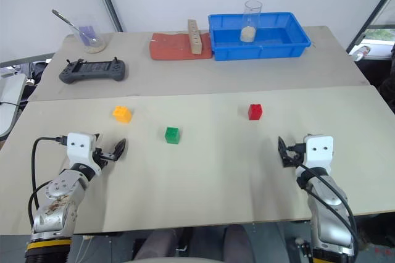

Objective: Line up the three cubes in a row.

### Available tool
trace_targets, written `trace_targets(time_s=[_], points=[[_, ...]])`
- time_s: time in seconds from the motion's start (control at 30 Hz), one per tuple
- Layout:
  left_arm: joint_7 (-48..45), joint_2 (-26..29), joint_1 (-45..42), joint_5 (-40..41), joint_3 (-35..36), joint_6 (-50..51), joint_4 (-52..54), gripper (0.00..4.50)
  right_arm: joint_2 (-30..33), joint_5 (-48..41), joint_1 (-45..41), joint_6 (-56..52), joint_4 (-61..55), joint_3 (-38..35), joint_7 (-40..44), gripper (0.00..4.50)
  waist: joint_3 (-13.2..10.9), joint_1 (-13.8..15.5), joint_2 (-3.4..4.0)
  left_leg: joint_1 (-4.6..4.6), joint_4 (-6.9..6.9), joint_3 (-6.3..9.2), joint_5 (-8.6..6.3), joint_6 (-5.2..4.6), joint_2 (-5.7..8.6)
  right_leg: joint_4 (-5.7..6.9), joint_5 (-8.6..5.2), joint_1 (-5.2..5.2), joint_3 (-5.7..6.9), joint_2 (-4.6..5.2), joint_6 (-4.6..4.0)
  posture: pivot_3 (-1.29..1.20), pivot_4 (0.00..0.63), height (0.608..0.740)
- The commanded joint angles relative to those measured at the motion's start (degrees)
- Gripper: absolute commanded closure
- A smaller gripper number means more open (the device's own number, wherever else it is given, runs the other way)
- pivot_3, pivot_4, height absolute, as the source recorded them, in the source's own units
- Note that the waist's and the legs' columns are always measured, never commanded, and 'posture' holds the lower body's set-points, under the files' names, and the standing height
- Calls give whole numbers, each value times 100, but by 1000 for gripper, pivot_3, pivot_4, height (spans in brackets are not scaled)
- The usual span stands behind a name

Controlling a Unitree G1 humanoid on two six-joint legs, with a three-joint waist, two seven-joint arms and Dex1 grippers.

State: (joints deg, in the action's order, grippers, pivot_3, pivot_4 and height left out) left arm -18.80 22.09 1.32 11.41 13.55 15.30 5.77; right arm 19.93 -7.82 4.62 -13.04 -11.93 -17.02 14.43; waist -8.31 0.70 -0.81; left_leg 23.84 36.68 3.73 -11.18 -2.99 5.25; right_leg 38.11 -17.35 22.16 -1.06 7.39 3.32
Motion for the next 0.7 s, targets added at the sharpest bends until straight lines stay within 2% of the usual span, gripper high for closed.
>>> trace_targets(time_s=[0.03, 0.17, 0.33, 0.5, 0.7], points=[[3, 51, -57, -57, 8, -86, -24, 33, 45, 6, -57, 161, -195, -85, -61, 0, 0, 0, 0, 0, 0, 0, 0, 0, 0, 0, 0, 0, 0, 0, 0, 0, 150, 740], [-282, 106, -22, 84, 9, -209, 21, 33, 72, 26, -50, 145, -272, -22, -38, 0, 0, 0, 0, 0, 0, 0, 0, 0, 0, 0, 0, 0, 0, 0, 0, 0, 150, 740], [-1718, 876, -109, 1152, 79, 285, 1175, 33, 57, 32, -274, -82, -465, 202, -36, 0, -2, -17, -1, 2, -3, 0, 0, 1, -3, -1, 0, 4, -1, 0, 0, 0, 150, 740], [-2702, 1527, -1166, 1975, -448, 1045, 1675, 33, -5, 180, -831, -484, -398, 538, -201, 0, -2, 3, 0, 0, -3, 0, -9, 18, -4, -3, 0, 0, 0, 0, -2, 0, 150, 740], [-3633, 1590, -2743, 2076, -1465, 1411, 1264, 33, -257, 311, -1688, -741, 257, 919, -385, 0, -4, -67, -3, 0, -8, -1, -3, 1, 1, 2, 0, -4, -3, -7, -2, 0, 150, 740]])
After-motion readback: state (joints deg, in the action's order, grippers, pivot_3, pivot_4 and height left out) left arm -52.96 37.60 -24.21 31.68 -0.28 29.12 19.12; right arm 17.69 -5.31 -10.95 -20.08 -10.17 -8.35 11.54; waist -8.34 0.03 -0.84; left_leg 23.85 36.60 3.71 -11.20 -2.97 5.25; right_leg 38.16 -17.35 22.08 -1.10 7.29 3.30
